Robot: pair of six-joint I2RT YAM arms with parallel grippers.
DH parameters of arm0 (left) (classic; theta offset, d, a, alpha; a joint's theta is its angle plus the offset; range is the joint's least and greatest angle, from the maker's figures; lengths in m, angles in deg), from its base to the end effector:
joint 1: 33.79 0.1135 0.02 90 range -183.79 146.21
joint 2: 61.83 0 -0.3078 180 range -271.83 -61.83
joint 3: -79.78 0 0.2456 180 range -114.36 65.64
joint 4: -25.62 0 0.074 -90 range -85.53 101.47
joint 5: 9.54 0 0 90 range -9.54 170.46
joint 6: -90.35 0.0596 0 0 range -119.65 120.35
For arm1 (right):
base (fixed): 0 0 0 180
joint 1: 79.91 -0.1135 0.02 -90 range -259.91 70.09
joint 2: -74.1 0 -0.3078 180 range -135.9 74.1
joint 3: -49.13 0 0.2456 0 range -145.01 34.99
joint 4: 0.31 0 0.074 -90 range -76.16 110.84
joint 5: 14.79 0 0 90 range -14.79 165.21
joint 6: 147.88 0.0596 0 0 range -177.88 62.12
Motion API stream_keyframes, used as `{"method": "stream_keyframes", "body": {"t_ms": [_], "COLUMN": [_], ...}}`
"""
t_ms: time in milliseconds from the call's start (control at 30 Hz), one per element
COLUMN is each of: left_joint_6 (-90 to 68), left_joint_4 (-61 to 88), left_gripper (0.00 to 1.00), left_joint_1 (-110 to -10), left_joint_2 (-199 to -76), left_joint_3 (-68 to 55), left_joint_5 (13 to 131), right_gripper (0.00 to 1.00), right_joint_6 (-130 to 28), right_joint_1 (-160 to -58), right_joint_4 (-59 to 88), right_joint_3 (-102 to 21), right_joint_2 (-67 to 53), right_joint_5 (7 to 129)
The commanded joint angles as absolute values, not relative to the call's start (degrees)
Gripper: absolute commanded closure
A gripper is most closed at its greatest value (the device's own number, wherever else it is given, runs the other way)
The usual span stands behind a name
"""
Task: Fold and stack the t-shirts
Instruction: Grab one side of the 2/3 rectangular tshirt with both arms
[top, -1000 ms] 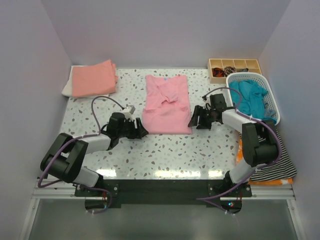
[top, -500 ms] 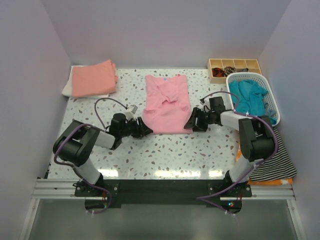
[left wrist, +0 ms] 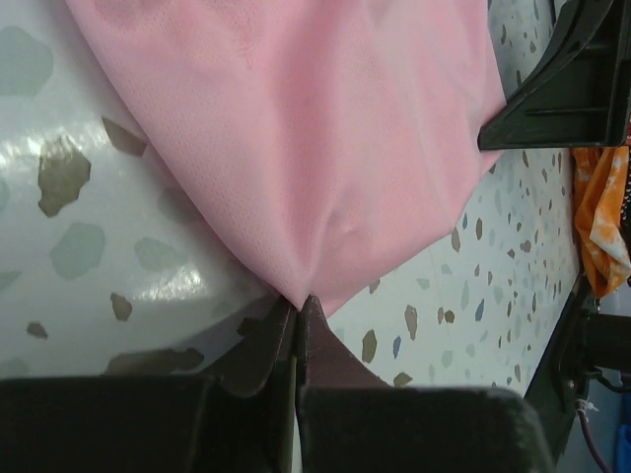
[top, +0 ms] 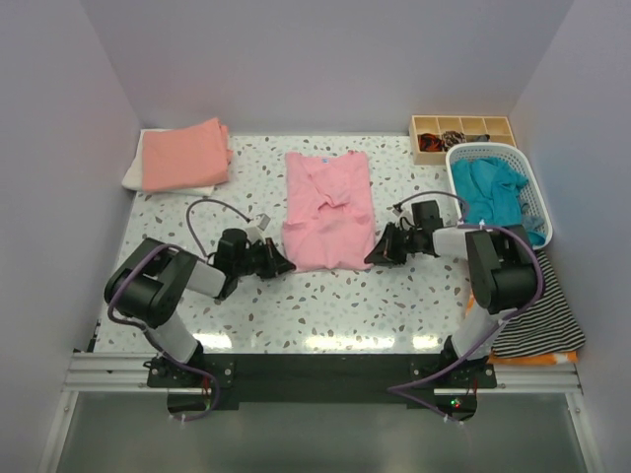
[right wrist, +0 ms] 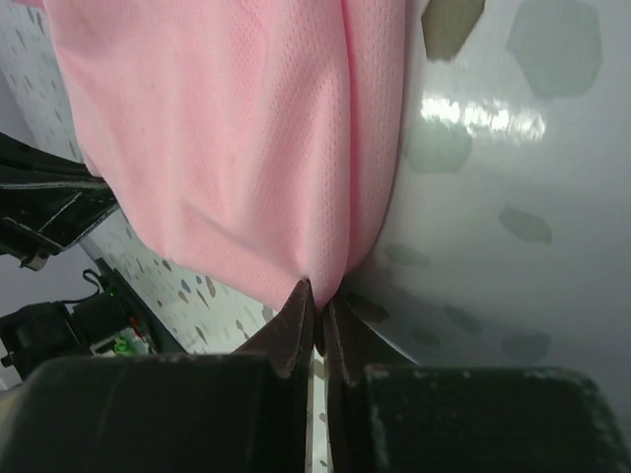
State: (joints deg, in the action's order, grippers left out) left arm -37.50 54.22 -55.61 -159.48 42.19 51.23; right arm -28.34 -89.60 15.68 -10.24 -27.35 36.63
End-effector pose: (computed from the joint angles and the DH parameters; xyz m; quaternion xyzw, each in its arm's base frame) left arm 0.2594 -0.1352 0.1400 0.0045 0.8531 -0.4263 0.3009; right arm 0.3162 0.0917 0.1482 0.0669 0.9095 0.3863 0.1379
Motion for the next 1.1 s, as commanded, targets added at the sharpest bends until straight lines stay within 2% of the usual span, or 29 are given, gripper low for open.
{"method": "stream_keyframes", "body": {"t_ms": [0,133,167,233,267,300,367,400,467,733,900,1033,1067], "left_joint_6": [-34.72,-34.89,-35.07,-35.25,-35.51,-35.6,-35.6,-35.6,-35.77,-37.53,-38.93,-40.6,-40.87], "left_joint_4": [47.08,41.9,40.93,39.08,38.64,38.28,37.06,36.62,36.17,41.79,45.83,48.47,48.91], "left_gripper": [1.0,1.0,1.0,1.0,0.89,0.71,0.59,0.46,0.4,0.38,0.4,0.47,0.56], "left_joint_1": [-55.76,-57.34,-57.87,-59.01,-59.28,-59.45,-59.45,-59.45,-59.45,-59.54,-60.33,-61.39,-61.65], "left_joint_2": [-153.43,-146.49,-143.69,-141.04,-138.94,-137.96,-135.85,-135.49,-135.49,-140.58,-144.09,-146.99,-147.17], "left_joint_3": [46.21,50.07,51.38,52.71,53.59,53.94,54.3,54.21,53.95,54.56,54.91,54.82,54.91], "left_joint_5": [51.46,52.42,52.95,53.83,54.01,54.53,55.41,56.46,57.08,55.94,55.15,54.45,54.19], "right_gripper": [1.0,1.0,0.95,0.76,0.62,0.58,0.51,0.51,0.49,0.49,0.49,0.52,0.54], "right_joint_6": [-30.1,-30.63,-30.72,-30.37,-30.19,-29.93,-29.84,-29.84,-29.84,-28.88,-28.35,-27.47,-26.94], "right_joint_1": [-90.02,-90.11,-90.02,-90.11,-90.02,-90.02,-90.02,-90.1,-90.11,-90.02,-90.89,-93.09,-93.7], "right_joint_4": [19.89,23.5,23.77,23.6,23.59,23.68,24.64,25.08,25.79,24.21,22.63,21.4,21.05], "right_joint_3": [-5.45,-1.75,-0.09,1.67,2.99,3.35,3.88,3.79,3.71,4.32,4.93,4.23,4.49], "right_joint_2": [-22.85,-17.76,-15.66,-13.28,-11.0,-10.11,-8.35,-7.38,-6.76,-11.23,-13.35,-15.37,-15.46], "right_joint_5": [40.67,41.38,41.38,41.38,41.55,42.07,43.92,44.71,45.94,44.02,42.26,41.9,42.16]}}
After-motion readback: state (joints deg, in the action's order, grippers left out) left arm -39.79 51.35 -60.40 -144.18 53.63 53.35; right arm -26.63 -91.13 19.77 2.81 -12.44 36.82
